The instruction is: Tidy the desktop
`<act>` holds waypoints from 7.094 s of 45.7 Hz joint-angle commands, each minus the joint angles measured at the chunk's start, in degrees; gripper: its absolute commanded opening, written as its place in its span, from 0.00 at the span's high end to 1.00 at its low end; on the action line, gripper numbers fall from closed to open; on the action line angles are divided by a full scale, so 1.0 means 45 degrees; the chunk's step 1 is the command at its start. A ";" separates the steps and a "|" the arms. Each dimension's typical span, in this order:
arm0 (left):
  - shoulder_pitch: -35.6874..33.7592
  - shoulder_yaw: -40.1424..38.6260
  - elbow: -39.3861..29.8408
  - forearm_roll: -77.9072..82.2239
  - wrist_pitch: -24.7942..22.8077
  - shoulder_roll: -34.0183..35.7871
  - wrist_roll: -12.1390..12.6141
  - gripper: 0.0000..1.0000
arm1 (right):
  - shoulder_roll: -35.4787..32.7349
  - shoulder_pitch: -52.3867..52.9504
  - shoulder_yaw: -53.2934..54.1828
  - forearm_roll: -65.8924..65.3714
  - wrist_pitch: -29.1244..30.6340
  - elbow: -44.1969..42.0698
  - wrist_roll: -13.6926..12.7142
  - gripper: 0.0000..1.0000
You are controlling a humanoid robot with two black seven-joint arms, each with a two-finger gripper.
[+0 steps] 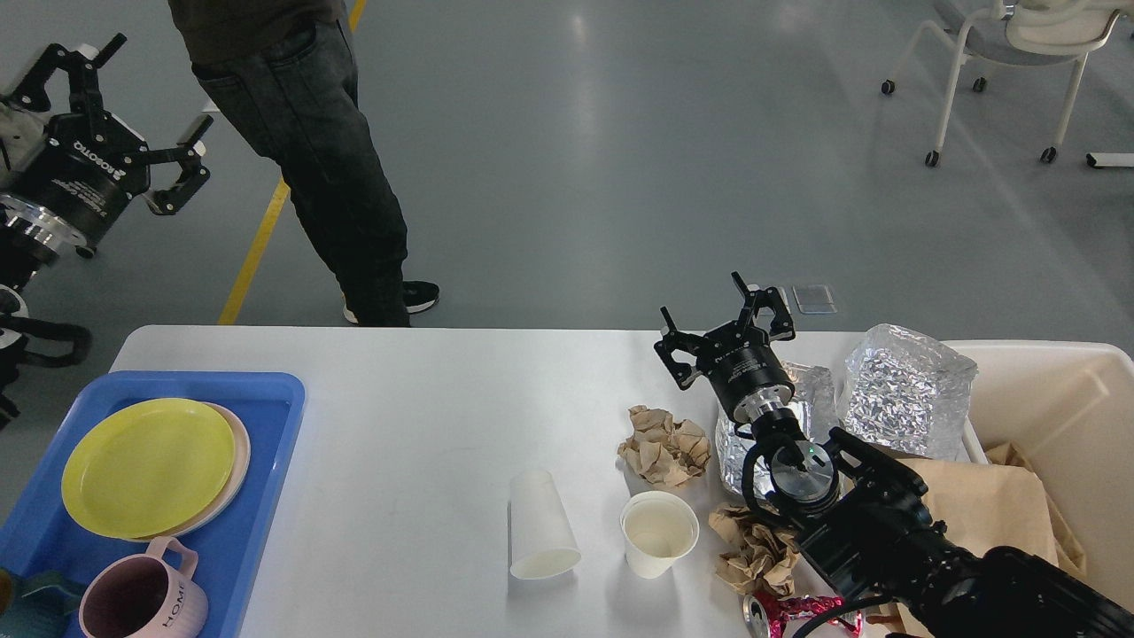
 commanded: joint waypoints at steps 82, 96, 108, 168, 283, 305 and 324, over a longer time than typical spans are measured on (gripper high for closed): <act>0.4997 -0.1985 0.0300 0.0074 -0.1305 -0.3333 -0.1203 0.00 | 0.0000 0.0000 -0.0017 -0.0001 -0.0001 0.0041 0.0000 0.00; 0.4997 -0.1985 0.0300 0.0055 -0.1305 -0.3333 -0.1203 0.00 | 0.0000 0.0000 -0.0017 -0.0001 -0.0001 0.0041 0.0000 0.00; 0.4997 -0.1985 0.0300 0.0074 -0.1305 -0.3333 -0.1203 0.00 | 0.0000 0.0000 -0.0017 -0.0001 -0.0001 0.0041 0.0000 0.00; 0.4997 -0.1985 0.0300 0.0074 -0.1305 -0.3333 -0.1203 0.00 | -0.1817 0.4961 0.1546 0.0136 -0.0216 -0.0076 -0.0137 0.00; 0.4997 -0.2005 0.0300 0.0055 -0.1305 -0.3333 -0.1203 0.00 | -1.5920 1.2424 -2.4178 -1.4106 -0.2987 1.3753 -0.3730 0.00; 0.4997 -0.2024 0.0300 0.0055 -0.1305 -0.3333 -0.1184 0.00 | -1.2111 0.7386 -2.1973 -1.1212 -0.6777 1.1079 -0.3594 0.00; 0.4997 -0.2024 0.0300 0.0074 -0.1305 -0.3333 -0.1184 0.00 | -1.0879 0.5019 -2.0506 -1.1154 -0.7814 0.8616 -0.3301 0.67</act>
